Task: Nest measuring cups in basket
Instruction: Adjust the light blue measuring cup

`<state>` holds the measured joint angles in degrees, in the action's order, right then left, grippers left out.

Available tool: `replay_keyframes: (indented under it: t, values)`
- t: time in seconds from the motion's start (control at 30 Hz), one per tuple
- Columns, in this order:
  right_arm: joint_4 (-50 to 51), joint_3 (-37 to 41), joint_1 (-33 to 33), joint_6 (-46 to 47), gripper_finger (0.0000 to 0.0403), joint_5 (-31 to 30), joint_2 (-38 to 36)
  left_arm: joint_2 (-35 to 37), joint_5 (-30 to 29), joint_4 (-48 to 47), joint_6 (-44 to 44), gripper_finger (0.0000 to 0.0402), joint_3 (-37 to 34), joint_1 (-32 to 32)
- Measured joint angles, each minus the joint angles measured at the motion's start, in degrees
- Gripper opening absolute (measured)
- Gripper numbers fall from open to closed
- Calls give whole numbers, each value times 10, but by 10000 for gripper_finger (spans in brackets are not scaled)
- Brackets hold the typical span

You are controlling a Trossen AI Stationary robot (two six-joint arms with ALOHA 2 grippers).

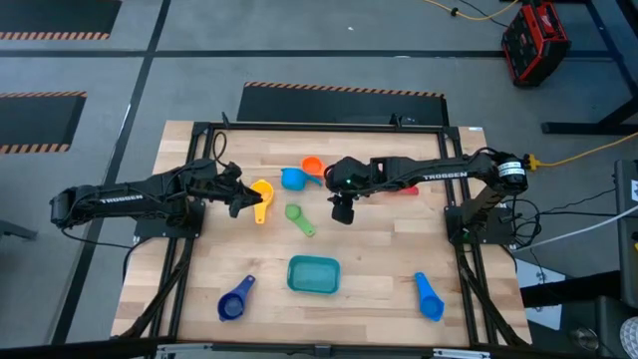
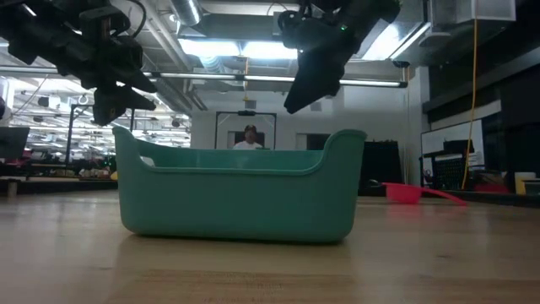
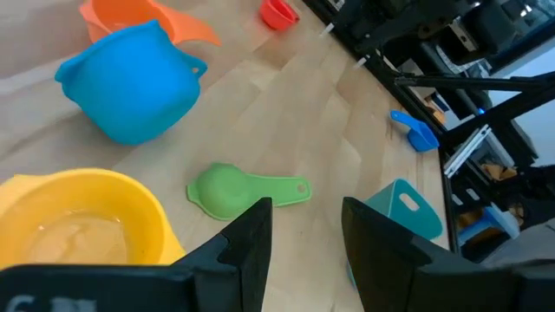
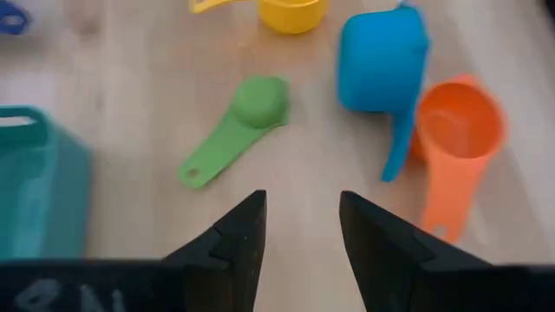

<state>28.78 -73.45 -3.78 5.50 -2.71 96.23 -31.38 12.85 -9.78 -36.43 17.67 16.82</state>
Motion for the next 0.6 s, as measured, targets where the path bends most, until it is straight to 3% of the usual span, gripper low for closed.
replay_keyframes:
  t: [0.13, 0.43, 0.6]
  values:
    - [-12, 0, -5, 2, 158, 32, 0, 0, -8, 0, 1, 133, 0, 0]
    - [-104, 1, -44, -46, 218, 36, 15, 0, -8, 0, 10, 133, 0, 0]
    - [-149, 0, -85, -100, 222, 86, 45, 0, -8, 0, 10, 133, 0, 0]
